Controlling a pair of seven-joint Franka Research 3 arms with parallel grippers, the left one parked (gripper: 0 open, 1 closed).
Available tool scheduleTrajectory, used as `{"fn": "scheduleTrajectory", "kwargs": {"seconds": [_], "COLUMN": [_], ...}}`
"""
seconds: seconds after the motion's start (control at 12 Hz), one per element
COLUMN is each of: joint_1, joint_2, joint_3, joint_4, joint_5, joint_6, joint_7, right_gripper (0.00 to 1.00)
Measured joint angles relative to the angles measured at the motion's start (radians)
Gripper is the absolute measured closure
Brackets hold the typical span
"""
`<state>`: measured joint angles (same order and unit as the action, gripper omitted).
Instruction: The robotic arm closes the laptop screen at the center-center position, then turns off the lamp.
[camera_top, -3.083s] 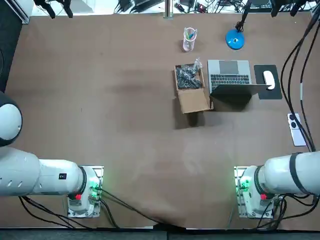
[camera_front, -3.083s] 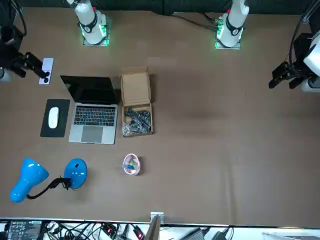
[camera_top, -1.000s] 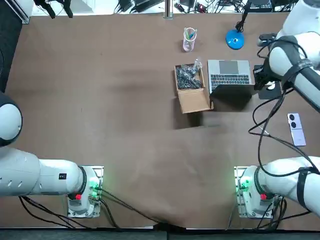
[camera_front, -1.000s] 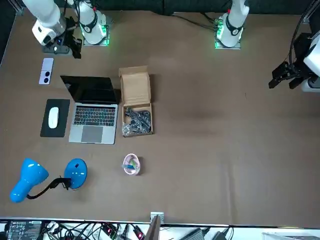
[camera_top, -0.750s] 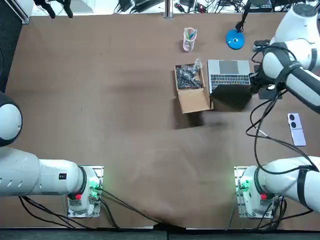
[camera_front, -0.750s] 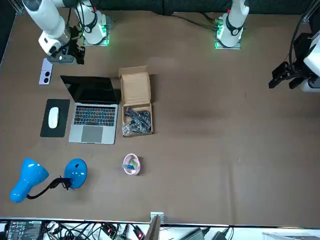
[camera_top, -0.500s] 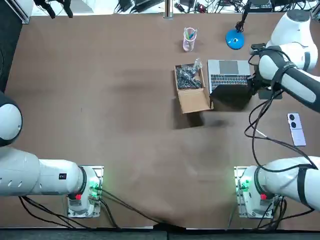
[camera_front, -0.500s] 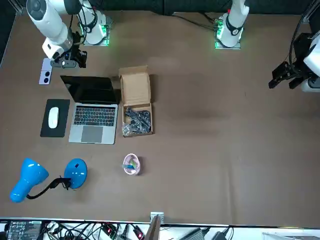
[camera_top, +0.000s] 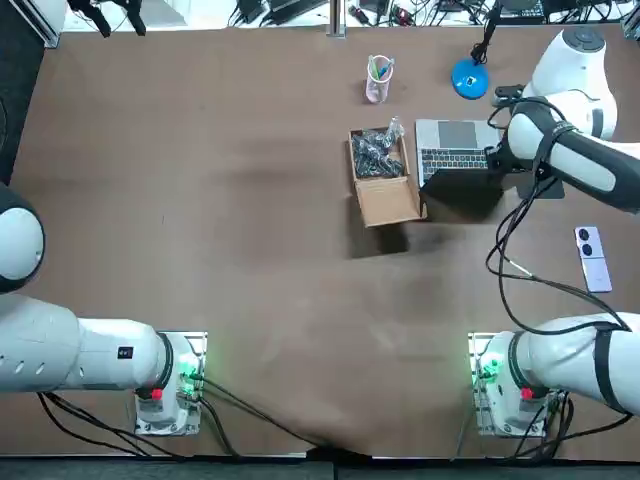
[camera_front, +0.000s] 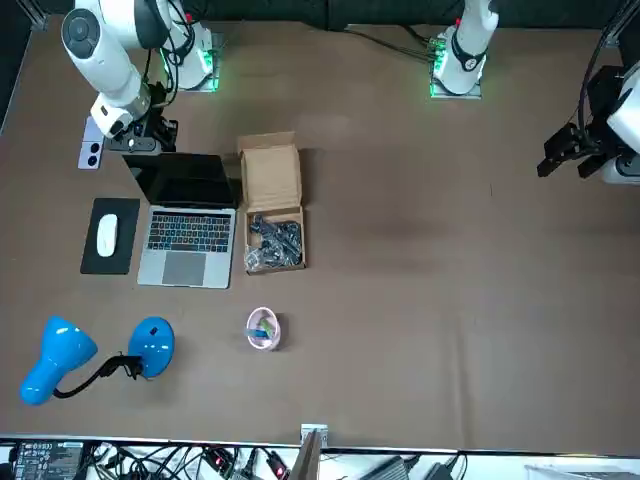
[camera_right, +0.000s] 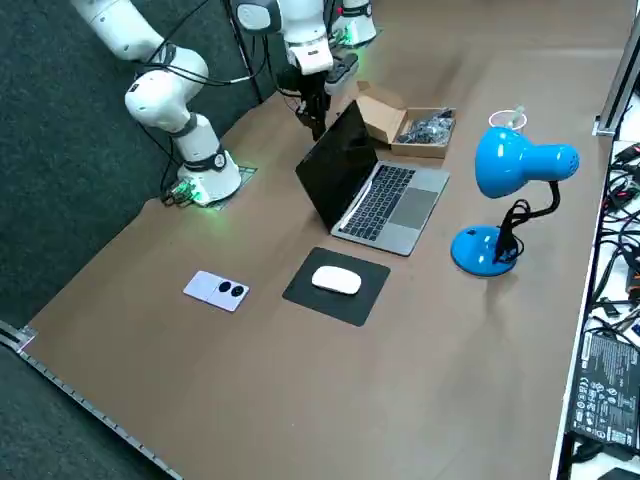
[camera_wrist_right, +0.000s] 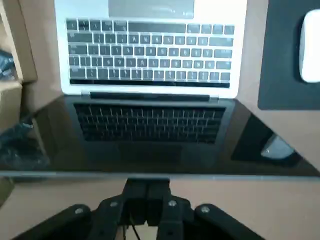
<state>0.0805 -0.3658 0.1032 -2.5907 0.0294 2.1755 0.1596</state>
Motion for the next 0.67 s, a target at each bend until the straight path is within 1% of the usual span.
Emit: {"fn": "scheduleTrajectory", "kwargs": {"seconds": [0.42,0.67], "joint_1": [-0.001,-0.010], "joint_2": [0.045,0.117], "joint_3": [-0.004,-0.009], "joint_4": [0.014,0.087], "joint_5": [0.000,0.000], "joint_6": [0.120,0.140], "joint_7": [0.002,0.003], "right_gripper": [0.98,0.98]}}
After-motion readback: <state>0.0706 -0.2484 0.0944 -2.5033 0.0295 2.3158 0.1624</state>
